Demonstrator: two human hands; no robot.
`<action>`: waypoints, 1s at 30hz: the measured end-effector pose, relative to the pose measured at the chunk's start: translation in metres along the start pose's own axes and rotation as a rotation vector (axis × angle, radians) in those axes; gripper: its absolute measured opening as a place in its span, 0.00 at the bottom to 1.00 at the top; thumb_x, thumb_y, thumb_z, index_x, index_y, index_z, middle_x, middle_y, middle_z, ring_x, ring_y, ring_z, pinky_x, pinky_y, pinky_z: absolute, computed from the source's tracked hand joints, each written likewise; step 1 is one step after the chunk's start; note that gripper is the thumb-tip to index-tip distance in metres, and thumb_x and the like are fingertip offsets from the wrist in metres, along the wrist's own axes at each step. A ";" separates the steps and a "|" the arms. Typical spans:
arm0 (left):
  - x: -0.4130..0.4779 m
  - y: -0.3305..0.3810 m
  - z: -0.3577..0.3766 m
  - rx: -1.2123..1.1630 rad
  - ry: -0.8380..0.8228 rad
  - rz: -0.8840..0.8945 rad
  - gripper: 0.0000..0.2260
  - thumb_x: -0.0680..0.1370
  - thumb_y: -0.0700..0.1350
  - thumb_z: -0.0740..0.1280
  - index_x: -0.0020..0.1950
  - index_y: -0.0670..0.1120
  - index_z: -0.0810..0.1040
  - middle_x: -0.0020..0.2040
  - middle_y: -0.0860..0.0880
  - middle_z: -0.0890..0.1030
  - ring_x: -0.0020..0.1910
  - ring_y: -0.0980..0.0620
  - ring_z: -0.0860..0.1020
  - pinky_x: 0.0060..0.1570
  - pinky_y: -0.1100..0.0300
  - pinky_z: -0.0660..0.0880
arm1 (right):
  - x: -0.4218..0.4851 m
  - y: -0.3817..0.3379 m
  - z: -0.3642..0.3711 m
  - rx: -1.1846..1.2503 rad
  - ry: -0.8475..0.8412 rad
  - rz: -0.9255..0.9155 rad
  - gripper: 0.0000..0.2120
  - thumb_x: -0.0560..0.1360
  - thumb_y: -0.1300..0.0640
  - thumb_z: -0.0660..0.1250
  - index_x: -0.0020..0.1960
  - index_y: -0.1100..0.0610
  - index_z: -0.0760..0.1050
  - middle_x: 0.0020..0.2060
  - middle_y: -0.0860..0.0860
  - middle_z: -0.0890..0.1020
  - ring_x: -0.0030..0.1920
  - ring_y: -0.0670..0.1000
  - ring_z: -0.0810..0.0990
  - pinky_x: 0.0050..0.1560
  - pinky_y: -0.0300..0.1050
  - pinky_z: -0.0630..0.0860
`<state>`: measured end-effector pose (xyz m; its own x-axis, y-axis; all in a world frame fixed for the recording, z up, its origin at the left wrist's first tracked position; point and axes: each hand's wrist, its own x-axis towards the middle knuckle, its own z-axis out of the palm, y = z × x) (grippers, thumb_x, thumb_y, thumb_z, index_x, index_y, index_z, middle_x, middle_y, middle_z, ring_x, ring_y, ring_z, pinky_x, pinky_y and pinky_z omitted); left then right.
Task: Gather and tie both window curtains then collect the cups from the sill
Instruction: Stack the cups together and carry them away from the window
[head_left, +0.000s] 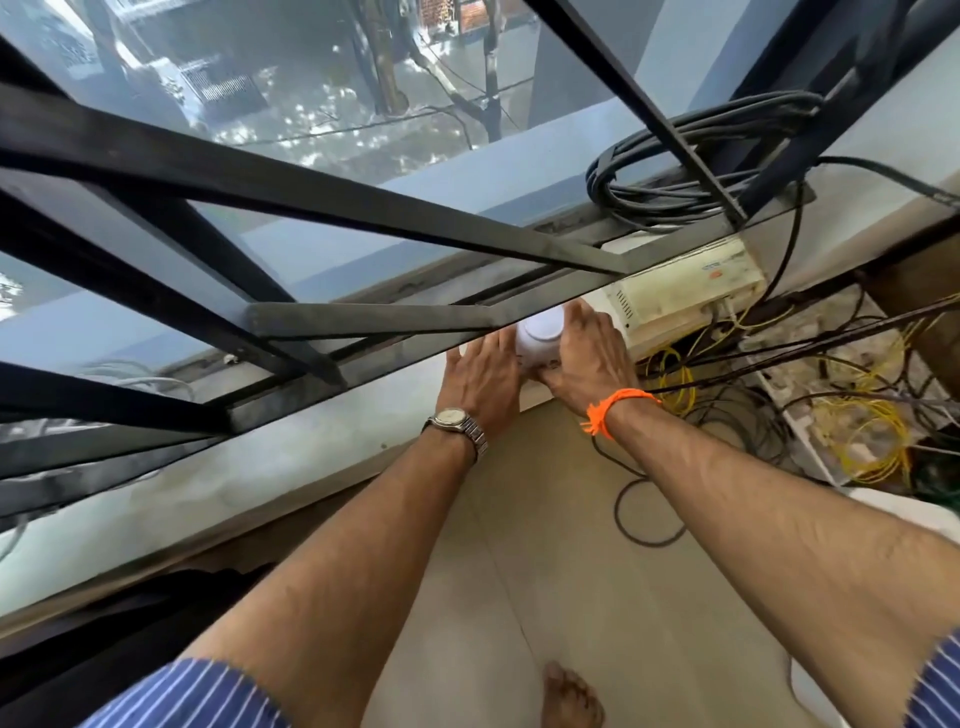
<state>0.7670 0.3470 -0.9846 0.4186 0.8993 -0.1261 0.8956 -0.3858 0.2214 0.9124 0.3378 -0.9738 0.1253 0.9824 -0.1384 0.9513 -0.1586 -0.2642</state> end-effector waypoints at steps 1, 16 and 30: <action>0.000 0.001 0.000 -0.005 0.004 -0.012 0.19 0.79 0.51 0.60 0.68 0.47 0.65 0.61 0.49 0.73 0.59 0.46 0.73 0.56 0.50 0.66 | 0.001 0.001 0.000 0.001 0.002 -0.004 0.36 0.63 0.45 0.75 0.63 0.57 0.63 0.61 0.56 0.71 0.57 0.58 0.72 0.55 0.52 0.73; -0.028 0.000 -0.027 -0.055 0.017 0.024 0.31 0.74 0.40 0.66 0.75 0.42 0.59 0.70 0.43 0.69 0.68 0.44 0.68 0.68 0.53 0.63 | -0.023 -0.007 -0.032 0.246 -0.061 -0.063 0.41 0.62 0.47 0.78 0.67 0.56 0.62 0.62 0.54 0.70 0.60 0.55 0.72 0.57 0.50 0.75; -0.068 0.017 -0.101 -0.038 0.081 0.144 0.34 0.74 0.45 0.69 0.75 0.40 0.58 0.64 0.44 0.74 0.60 0.45 0.71 0.58 0.55 0.73 | -0.072 -0.027 -0.108 0.384 -0.303 0.073 0.50 0.63 0.38 0.74 0.76 0.55 0.55 0.67 0.55 0.70 0.65 0.55 0.71 0.64 0.44 0.68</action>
<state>0.7386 0.3003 -0.8742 0.5277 0.8493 -0.0125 0.8202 -0.5056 0.2677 0.9084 0.2815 -0.8538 0.0457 0.9035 -0.4262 0.7635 -0.3067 -0.5683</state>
